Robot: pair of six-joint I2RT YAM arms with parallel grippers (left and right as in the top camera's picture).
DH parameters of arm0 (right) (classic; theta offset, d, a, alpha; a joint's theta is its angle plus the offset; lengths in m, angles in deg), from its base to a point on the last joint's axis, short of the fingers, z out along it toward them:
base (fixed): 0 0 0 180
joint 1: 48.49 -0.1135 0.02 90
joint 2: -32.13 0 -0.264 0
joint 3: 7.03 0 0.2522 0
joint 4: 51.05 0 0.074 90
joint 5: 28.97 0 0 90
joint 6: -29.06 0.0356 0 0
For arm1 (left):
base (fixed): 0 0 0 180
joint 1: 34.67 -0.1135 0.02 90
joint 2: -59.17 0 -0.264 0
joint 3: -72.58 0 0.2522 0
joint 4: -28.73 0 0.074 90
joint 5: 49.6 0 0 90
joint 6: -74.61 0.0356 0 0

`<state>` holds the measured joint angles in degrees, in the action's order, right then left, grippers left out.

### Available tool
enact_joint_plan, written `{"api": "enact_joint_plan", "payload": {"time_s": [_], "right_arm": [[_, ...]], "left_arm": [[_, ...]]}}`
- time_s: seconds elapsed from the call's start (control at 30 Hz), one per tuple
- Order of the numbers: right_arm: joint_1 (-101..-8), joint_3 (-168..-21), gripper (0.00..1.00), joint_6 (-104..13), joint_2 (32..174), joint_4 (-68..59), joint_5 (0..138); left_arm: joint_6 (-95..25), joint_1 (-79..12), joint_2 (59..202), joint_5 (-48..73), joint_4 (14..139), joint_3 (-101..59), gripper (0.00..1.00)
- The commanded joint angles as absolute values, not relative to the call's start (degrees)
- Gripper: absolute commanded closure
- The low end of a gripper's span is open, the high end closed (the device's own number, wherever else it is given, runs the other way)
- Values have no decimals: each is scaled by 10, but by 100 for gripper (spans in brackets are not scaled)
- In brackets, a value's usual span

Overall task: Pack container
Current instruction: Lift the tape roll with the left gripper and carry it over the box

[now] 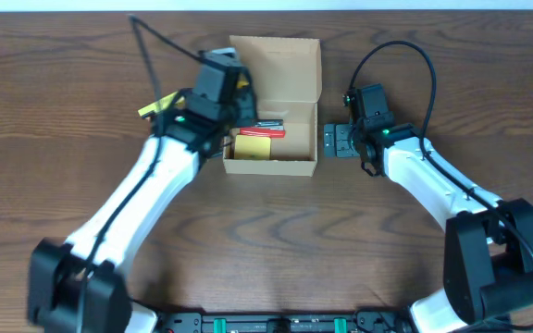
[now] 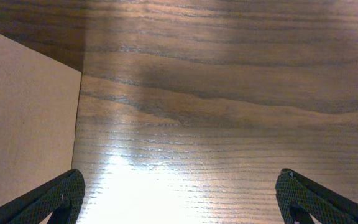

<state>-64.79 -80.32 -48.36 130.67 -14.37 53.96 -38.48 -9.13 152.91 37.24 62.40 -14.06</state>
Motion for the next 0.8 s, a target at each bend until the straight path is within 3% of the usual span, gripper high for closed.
{"api": "enact_joint_plan", "payload": {"time_s": [0.0,0.77], "right_arm": [[-643,-802,1,-477,1311,-143,540],[-643,-802,1,-477,1311,-143,540]], "left_arm": [[-372,-79,1576,331,605,-164,95],[-445,-23,1658,194,732,-239,94]]}}
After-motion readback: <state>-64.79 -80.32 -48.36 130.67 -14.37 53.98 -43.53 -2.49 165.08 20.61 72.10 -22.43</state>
